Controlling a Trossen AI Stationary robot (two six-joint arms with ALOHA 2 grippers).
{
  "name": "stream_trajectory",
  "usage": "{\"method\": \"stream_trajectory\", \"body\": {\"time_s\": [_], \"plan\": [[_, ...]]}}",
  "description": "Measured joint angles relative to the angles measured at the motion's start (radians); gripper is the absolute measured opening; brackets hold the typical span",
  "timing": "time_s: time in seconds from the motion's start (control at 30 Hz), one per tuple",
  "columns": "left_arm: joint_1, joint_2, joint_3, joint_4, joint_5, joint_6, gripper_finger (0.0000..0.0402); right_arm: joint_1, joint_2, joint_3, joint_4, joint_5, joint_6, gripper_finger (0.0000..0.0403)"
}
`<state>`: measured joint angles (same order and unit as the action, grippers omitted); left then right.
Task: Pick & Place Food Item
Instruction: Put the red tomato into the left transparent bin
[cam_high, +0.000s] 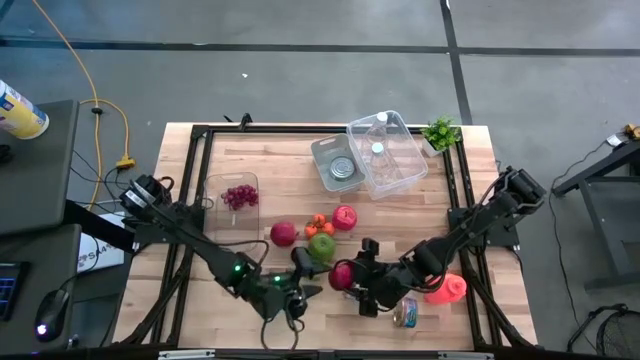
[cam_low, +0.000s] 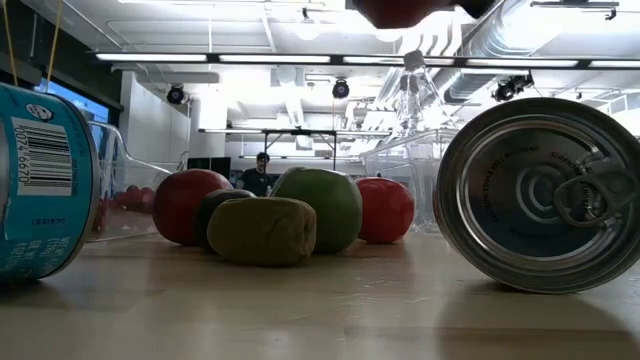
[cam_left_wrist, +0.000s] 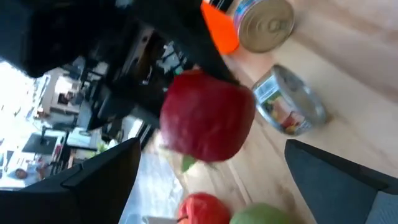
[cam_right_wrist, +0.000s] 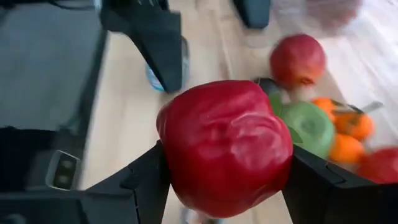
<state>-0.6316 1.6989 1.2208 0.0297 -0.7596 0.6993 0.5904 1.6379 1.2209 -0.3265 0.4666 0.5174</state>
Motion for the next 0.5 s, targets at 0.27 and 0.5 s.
{"method": "stream_trajectory", "body": {"time_s": [0.27, 0.5], "plan": [[-0.006, 0.000, 0.000, 0.041, 0.051, 0.030, 0.0390, -0.030, 0.000, 0.000, 0.111, -0.087, -0.068, 0.0231], [0.022, 0.000, 0.000, 0.051, 0.055, 0.035, 0.0390, -0.051, 0.000, 0.000, 0.178, -0.138, -0.101, 0.0231]]}}
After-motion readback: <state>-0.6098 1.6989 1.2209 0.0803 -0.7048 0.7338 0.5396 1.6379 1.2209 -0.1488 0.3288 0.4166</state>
